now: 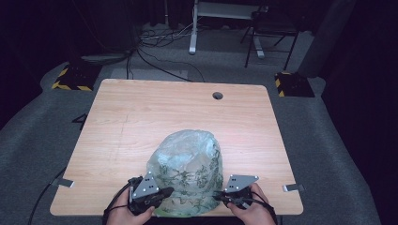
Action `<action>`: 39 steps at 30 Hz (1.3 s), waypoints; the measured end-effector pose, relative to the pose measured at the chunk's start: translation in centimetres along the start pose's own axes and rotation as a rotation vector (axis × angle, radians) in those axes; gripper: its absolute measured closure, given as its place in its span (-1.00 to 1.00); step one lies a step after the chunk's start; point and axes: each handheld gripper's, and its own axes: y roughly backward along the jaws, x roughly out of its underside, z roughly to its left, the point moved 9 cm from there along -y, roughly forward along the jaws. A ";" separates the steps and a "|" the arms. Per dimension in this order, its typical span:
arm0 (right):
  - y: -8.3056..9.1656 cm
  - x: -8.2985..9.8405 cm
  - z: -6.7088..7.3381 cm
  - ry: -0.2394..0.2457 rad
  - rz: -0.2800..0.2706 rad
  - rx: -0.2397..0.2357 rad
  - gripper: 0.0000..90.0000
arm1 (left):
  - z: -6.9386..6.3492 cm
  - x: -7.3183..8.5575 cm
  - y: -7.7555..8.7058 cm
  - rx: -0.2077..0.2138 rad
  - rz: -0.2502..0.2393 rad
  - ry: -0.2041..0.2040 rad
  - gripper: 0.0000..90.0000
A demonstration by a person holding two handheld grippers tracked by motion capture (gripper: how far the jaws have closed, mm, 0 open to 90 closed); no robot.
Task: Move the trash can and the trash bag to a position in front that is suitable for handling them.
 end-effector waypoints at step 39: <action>5.2 -13.5 -8.9 -0.048 -0.348 0.175 -0.29 | 7.2 -8.5 3.4 -0.090 -0.276 0.219 0.48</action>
